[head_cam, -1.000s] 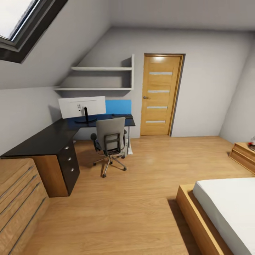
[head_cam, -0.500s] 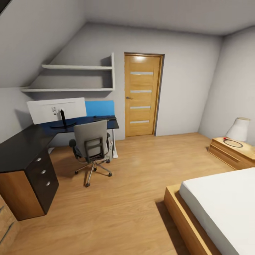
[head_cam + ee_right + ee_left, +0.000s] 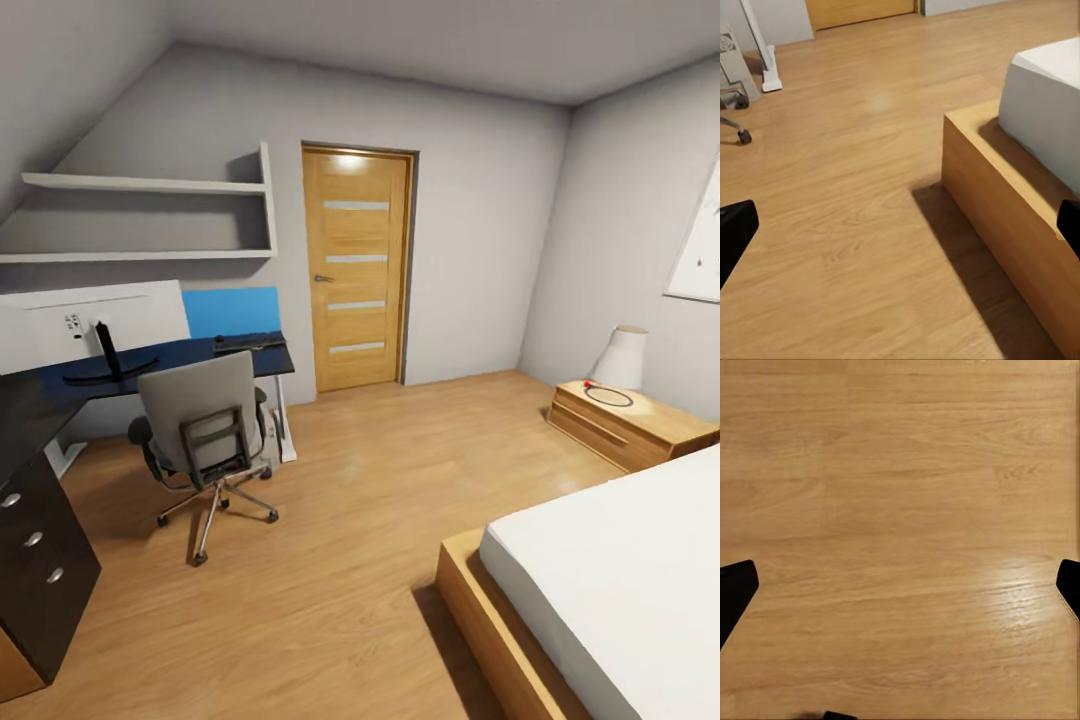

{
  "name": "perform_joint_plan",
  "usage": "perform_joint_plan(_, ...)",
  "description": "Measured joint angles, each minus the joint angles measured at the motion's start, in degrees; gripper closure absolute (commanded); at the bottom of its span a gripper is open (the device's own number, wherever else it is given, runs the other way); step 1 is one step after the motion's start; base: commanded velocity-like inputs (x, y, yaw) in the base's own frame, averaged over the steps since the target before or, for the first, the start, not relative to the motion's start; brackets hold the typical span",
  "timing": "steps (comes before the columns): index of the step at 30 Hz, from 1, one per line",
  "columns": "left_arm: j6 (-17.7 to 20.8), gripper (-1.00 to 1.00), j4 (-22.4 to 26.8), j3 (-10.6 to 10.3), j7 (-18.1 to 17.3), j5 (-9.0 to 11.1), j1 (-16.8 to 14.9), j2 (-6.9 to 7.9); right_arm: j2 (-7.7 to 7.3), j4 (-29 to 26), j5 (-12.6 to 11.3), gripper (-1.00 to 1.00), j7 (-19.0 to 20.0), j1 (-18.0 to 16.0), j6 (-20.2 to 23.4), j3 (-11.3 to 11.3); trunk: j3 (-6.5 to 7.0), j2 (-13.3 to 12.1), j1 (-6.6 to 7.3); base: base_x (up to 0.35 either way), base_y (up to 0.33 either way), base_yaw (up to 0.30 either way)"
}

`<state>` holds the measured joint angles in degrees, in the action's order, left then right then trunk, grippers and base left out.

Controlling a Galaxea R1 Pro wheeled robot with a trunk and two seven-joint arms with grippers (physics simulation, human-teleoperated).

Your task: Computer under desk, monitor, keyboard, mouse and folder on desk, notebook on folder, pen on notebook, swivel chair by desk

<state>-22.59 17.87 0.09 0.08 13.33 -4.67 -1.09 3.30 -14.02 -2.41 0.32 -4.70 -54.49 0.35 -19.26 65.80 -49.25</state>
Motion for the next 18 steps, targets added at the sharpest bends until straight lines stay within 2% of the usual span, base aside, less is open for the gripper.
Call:
perform_joint_plan(12,0.1,-1.0,-0.1,0.0,0.0,0.1,0.0,0.04,0.08,0.2,-0.1,-1.0,0.0,0.0,0.1,0.0,-0.02,0.0,0.0,0.329,0.0,-0.01)
perform_joint_plan(18,0.2,-1.0,-0.1,-0.1,0.0,0.0,0.0,0.02,0.99,1.3,-0.1,-1.0,-0.3,0.0,0.3,-0.1,-0.03,0.0,0.0,0.329,0.001,0.0)
